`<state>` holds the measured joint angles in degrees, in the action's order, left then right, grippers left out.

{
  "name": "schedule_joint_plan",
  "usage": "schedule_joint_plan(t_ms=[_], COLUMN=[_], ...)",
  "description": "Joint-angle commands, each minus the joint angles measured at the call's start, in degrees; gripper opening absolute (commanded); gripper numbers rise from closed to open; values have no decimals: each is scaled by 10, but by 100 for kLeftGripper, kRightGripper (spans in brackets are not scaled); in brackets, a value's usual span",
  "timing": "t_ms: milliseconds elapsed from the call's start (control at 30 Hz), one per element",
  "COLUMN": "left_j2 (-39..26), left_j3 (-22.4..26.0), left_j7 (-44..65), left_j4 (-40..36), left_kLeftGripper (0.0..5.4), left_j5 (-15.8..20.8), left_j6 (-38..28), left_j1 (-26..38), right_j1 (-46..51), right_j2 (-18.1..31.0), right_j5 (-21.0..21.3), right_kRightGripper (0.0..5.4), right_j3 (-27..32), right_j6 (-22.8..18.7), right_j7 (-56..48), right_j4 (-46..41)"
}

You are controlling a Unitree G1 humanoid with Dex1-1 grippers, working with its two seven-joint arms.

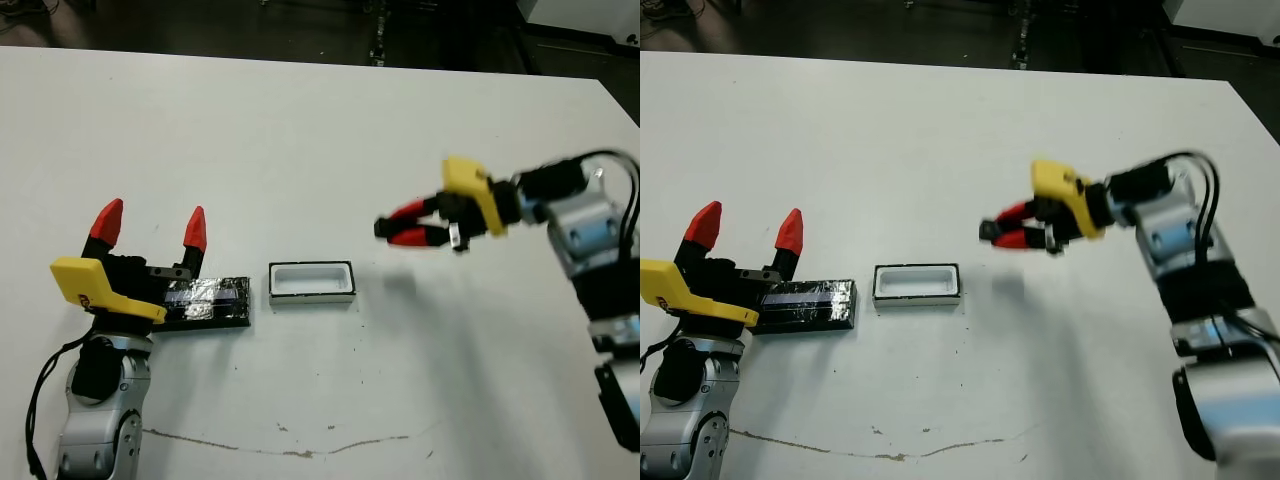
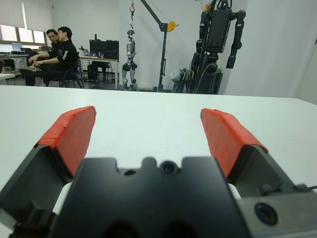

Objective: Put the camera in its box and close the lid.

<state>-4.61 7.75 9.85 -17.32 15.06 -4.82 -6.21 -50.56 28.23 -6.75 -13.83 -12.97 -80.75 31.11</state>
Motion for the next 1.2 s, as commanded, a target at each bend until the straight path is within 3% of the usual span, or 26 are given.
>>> schedule_joint_plan(t_ms=[33, 233, 400, 533, 767, 1200], left_j2=[-2, -3, -3, -2, -2, -3], left_j3=[-1, -2, -1, -1, 0, -1], left_j7=[-2, -5, -4, -3, -1, -5], left_j4=[-5, -6, -3, -3, -2, 0], left_kLeftGripper=[540, 540, 540, 540, 540, 540], left_j5=[-2, -8, -8, -7, -4, -12], left_j6=[10, 9, 7, 7, 6, 4], left_j1=[-3, -4, -4, -4, -6, -6], right_j1=[-34, -55, -44, -18, 18, 34], right_j2=[-22, -68, -95, -113, -133, -153], right_j5=[-6, -7, -13, -20, -36, -37], right_kRightGripper=[166, 166, 166, 166, 166, 166], right_j3=[1, -3, -16, -17, -23, -31], right_j6=[-12, 2, -43, -37, -66, -65], right_j7=[-12, -31, -44, -33, -22, 8], right_j4=[53, 106, 64, 28, -22, -40])
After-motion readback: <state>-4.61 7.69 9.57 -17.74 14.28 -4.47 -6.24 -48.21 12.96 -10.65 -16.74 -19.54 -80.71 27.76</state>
